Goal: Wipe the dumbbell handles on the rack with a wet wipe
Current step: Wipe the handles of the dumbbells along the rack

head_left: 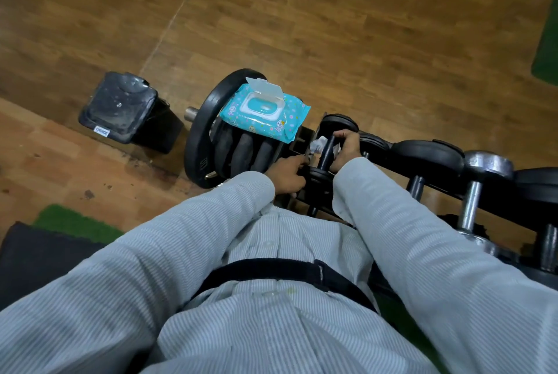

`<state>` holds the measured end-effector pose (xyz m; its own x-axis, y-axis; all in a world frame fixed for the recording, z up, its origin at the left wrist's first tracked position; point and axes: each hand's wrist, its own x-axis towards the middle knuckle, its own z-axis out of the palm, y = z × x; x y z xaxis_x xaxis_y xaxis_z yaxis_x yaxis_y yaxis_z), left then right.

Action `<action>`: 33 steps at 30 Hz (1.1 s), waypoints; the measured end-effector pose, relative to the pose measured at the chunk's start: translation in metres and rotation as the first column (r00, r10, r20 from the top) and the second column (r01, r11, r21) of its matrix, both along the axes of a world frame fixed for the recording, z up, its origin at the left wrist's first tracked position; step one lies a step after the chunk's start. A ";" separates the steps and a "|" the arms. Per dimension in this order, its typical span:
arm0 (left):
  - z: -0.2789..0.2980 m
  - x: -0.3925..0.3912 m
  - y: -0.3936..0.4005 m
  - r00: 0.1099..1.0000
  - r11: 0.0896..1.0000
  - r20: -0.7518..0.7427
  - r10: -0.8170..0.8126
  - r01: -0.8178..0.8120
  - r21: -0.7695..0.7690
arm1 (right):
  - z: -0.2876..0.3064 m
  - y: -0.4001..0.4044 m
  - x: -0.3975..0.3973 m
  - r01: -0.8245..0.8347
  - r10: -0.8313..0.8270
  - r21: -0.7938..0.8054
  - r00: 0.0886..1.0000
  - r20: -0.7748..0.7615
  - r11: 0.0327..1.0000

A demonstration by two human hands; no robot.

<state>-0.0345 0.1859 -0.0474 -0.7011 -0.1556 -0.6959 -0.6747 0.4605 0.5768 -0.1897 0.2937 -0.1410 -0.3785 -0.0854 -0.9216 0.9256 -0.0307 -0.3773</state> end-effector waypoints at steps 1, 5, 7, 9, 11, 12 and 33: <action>0.001 -0.002 0.000 1.000 1.000 0.001 0.002 -0.002 -0.004 | -0.002 -0.002 0.001 -0.048 0.051 0.075 0.998 -0.031 0.996; -0.004 -0.010 -0.004 1.000 0.999 0.012 0.020 -0.020 -0.034 | 0.050 0.001 0.031 -0.286 0.381 0.413 0.909 -0.168 0.865; -0.005 -0.013 -0.005 1.000 0.999 0.008 0.026 -0.026 -0.037 | 0.056 0.013 0.052 -0.373 0.615 0.597 0.740 -0.271 0.711; -0.005 -0.015 -0.006 0.999 0.999 0.006 0.035 -0.034 -0.035 | 0.055 0.025 0.069 -0.404 0.782 0.710 0.523 -0.338 0.577; -0.005 -0.016 -0.007 0.999 0.998 0.004 0.040 -0.040 -0.038 | 0.054 0.033 0.070 -0.394 0.817 0.732 0.425 -0.390 0.555; -0.005 -0.016 -0.008 0.999 0.998 -0.002 0.041 -0.041 -0.040 | 0.055 0.034 0.067 -0.423 0.839 0.731 0.369 -0.400 0.535; 0.003 -0.019 -0.012 0.997 0.998 0.048 0.055 -0.055 -0.003 | 0.034 0.040 0.042 -0.438 0.954 0.889 -0.188 -0.236 0.134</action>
<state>-0.0531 0.1741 -0.0447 -0.6573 -0.1946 -0.7281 -0.7259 0.4231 0.5423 -0.1476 0.3337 -0.1068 -0.7018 -0.6213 -0.3485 -0.4919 0.7765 -0.3938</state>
